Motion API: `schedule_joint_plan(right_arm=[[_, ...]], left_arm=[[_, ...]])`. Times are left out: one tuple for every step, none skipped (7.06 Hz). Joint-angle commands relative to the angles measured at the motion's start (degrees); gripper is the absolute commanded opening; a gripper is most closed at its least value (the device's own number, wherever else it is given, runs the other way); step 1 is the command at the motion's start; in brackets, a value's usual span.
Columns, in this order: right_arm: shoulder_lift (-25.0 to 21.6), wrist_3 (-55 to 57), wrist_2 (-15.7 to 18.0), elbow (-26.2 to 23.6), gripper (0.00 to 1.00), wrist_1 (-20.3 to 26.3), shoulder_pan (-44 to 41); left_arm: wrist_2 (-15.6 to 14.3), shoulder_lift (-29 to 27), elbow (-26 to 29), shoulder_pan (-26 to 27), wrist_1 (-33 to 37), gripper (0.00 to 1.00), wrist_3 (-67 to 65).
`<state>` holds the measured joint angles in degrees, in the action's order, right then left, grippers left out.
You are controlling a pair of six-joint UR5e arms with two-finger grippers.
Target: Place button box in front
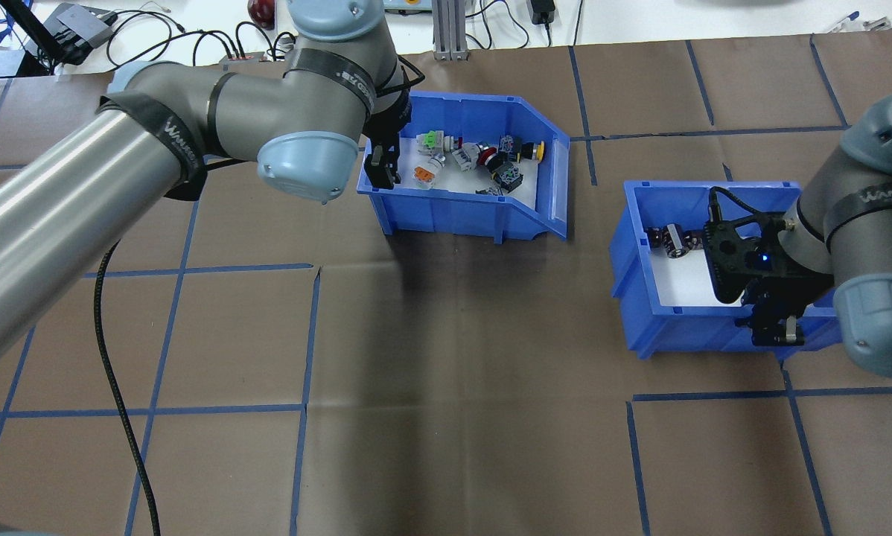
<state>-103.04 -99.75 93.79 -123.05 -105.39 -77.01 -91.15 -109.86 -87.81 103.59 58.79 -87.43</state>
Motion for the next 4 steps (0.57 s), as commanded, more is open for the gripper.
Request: schedule_joint_plan(right_arm=[[-2.4,6.6,0.5,-3.0,0.06,0.0,-6.7],[-3.6,9.0,0.4,-4.7,0.07,-0.6,-8.3],[-3.9,11.1,0.3,-5.6,0.07,-0.9,-9.6],[-3.7,15.5,0.3,-5.7,0.07,-1.6,-13.1]], left_arm=[[0.3,6.6,0.1,-4.1,5.4,0.99,34.4],[0.5,8.4,-0.1,-4.3,6.5,0.99,48.3],[0.6,9.7,0.4,-4.4,11.0,0.99,60.1],[0.7,10.8,0.9,-4.5,14.6,0.99,71.1]])
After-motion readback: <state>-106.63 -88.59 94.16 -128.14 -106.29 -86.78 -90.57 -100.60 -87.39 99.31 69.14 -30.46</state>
